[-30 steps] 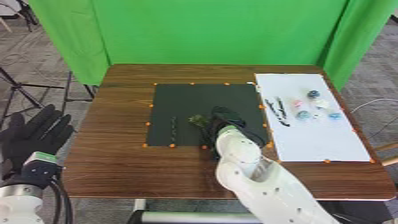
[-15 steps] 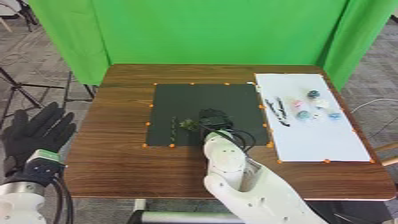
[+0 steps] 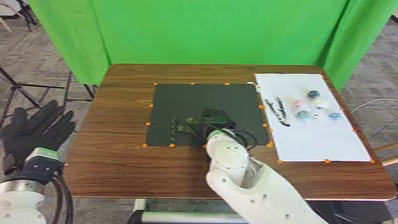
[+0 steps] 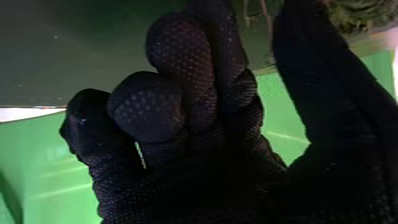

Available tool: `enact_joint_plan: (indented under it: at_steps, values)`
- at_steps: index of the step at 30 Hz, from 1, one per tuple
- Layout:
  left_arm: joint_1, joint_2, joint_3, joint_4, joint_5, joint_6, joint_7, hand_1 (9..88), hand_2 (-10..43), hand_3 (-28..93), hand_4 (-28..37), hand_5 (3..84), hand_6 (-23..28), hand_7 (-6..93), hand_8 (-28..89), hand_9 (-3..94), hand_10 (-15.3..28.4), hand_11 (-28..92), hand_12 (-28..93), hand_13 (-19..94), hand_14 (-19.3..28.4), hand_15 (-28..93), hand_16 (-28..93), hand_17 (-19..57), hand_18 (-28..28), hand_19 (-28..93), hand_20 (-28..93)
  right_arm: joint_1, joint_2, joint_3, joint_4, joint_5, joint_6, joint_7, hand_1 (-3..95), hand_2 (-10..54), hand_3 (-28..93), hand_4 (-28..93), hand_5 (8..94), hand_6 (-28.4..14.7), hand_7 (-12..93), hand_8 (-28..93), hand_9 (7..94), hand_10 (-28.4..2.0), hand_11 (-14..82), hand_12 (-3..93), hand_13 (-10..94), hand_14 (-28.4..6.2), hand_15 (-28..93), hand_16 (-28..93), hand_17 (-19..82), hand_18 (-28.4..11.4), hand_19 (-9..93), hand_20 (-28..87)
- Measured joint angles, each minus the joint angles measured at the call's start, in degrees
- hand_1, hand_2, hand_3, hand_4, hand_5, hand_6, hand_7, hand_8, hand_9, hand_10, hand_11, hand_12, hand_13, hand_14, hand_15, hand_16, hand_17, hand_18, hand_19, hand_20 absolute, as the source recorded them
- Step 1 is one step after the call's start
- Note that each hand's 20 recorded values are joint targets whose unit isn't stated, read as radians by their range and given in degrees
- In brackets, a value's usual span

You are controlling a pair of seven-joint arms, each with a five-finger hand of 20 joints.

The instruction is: Arrange flowers

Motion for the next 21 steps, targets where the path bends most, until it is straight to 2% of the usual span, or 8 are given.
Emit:
enact_joint_plan:
  at_steps: [10, 21]
  values:
    - [0.24, -0.03, -0.04, 0.0, -0.04, -0.16, 0.38, 26.8, 10.1, 73, -28.3, 39.6, 8.6, 19.3, -10, 32.1, 15.7, 26, 10, 22, 16.1, 41, -10, -5.3, 13.7, 30, 9, -0.69, 0.29, 2.34, -1.69, 2.6, 0.03, 0.47, 28.7, -9.5, 68, -18, 73.6, -6.0, 40, -9, 78.9, -16.5, 44.2, 35.9, 76, -12.2, 68, 38, 51, -24.4, 93, 41]
    - [1.56, -0.84, -0.68, -0.09, -0.34, -0.23, 1.72, 26.7, 10.3, 72, -28.3, 39.5, 8.6, 19.3, -10, 32.3, 15.8, 26, 10, 22, 16.1, 41, -9, -5.4, 13.7, 30, 9, -3.72, 3.59, 5.06, -8.6, 3.98, 0.08, -0.44, 30.0, -2.9, 69, -18, 75.3, -6.3, 27, -8, 79.6, -17.1, 41.4, 34.5, 76, -13.7, 67, 37, 50, -25.4, 93, 41]
